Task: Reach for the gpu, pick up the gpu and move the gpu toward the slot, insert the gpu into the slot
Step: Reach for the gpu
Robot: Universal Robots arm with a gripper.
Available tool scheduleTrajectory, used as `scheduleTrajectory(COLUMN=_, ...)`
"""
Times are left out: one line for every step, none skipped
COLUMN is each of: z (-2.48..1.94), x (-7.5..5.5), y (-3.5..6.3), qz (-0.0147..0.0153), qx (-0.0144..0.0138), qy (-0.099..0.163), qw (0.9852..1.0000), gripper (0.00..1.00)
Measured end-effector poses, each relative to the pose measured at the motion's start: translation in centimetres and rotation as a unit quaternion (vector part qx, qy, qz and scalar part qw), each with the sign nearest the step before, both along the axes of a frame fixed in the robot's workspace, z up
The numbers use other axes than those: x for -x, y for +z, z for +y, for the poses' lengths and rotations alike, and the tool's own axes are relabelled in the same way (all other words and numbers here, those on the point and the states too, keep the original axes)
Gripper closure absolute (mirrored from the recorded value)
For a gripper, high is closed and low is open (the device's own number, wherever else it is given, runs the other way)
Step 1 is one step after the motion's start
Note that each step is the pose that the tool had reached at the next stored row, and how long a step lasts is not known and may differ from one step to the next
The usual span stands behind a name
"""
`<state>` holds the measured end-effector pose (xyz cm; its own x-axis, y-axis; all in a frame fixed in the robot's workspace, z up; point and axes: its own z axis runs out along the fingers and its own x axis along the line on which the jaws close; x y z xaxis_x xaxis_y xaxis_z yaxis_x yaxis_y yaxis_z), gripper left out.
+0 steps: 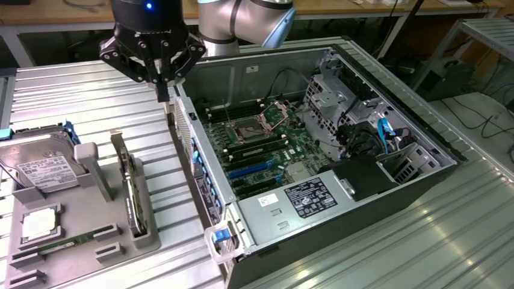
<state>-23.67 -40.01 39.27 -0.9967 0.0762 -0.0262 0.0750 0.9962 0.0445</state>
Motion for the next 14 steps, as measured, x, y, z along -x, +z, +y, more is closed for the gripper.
scheduleTrajectory(z=0.0, x=0.1, y=0.0, qz=0.0, qx=0.0, qy=0.0, qw=1.0, gripper=0.89)
scheduleTrajectory(z=0.0, x=0.2, y=0.0, qz=0.0001, qx=0.0, qy=0.0, qw=1.0, gripper=0.89)
scheduleTrajectory(z=-0.01, x=0.3, y=0.0, qz=0.0001, qx=0.0, qy=0.0, qw=1.0, gripper=0.89)
scheduleTrajectory(z=-0.01, x=0.3, y=0.0, qz=0.0001, qx=0.0, qy=0.0, qw=1.0, gripper=0.89)
scheduleTrajectory(z=-0.01, x=0.4, y=0.0, qz=0.0002, qx=0.0, qy=0.0, qw=1.0, gripper=0.89)
scheduleTrajectory(z=-0.01, x=0.5, y=0.0, qz=0.0002, qx=0.0, qy=0.0, qw=1.0, gripper=0.89)
scheduleTrajectory(z=-0.01, x=0.6, y=0.0, qz=0.0002, qx=0.0, qy=0.0, qw=1.0, gripper=0.89)
scheduleTrajectory(z=-0.01, x=0.7, y=0.0, qz=0.0003, qx=0.0, qy=0.0, qw=1.0, gripper=0.89)
scheduleTrajectory(z=-0.02, x=0.7, y=0.0, qz=0.0003, qx=0.0, qy=0.0, qw=1.0, gripper=0.89)
scheduleTrajectory(z=-0.02, x=0.8, y=0.0, qz=0.0003, qx=0.0, qy=0.0, qw=1.0, gripper=0.89)
scheduleTrajectory(z=-0.02, x=0.9, y=0.0, qz=0.0003, qx=0.0, qy=0.0, qw=1.0, gripper=0.89)
scheduleTrajectory(z=-0.02, x=0.9, y=0.0, qz=0.0003, qx=0.0, qy=0.0, qw=1.0, gripper=0.89)
scheduleTrajectory(z=-0.02, x=1.1, y=0.0, qz=0.0004, qx=0.0, qy=0.0, qw=1.0, gripper=0.89)
scheduleTrajectory(z=-0.03, x=1.2, y=0.0, qz=0.0004, qx=0.0, qy=0.0, qw=1.0, gripper=0.89)
